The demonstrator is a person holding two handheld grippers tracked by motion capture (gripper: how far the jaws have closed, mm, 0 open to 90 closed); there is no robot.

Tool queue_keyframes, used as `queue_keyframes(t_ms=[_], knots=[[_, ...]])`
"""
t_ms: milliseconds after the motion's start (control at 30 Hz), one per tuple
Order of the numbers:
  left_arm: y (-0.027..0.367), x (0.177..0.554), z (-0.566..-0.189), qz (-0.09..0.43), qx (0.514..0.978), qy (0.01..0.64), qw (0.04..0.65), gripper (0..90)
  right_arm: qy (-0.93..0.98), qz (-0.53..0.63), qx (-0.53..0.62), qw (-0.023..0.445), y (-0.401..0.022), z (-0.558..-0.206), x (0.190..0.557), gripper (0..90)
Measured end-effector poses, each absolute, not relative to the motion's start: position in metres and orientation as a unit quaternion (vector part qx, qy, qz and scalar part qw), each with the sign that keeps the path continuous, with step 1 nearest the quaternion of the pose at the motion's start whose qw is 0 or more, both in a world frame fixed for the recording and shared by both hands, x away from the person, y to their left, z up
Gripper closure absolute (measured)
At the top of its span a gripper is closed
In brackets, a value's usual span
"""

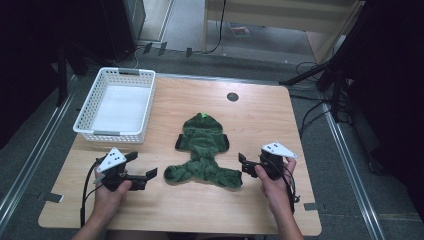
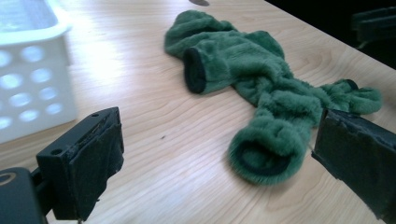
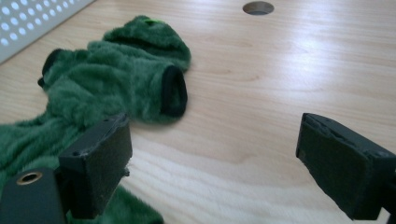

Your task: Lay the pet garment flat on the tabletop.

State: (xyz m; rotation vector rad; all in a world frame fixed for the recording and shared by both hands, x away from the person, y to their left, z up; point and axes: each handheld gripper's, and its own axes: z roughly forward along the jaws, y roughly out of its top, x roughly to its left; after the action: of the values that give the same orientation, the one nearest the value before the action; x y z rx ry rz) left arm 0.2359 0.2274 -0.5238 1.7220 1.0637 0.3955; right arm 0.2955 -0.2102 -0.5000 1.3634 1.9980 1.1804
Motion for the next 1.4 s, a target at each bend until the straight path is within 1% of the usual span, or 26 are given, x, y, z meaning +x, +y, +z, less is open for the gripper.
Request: queue_keyframes(t_ms=[300,1000,1267,1400], knots=[[0.271,0.226,-0.523,0.188,0.688,0.481,0.509,1.8,0.72,0.417,0.505,0.228,-0.232,-0.506,0.277,10.7],[0.376,0.197,-0.532,0.236,0.632,0.564,0.476,1.8,0.704,0.394,0.542,0.235,-0.287,-0.522,0.242,10.7],[0.4,0.183,-0.54,0.244,0.627,0.581,0.458,1.8,0.692,0.389,0.56,0.238,-0.313,-0.531,0.227,10.7],[0.404,0.181,-0.544,0.23,0.625,0.586,0.461,1.8,0.686,0.393,0.564,0.237,-0.324,-0.535,0.219,10.8]])
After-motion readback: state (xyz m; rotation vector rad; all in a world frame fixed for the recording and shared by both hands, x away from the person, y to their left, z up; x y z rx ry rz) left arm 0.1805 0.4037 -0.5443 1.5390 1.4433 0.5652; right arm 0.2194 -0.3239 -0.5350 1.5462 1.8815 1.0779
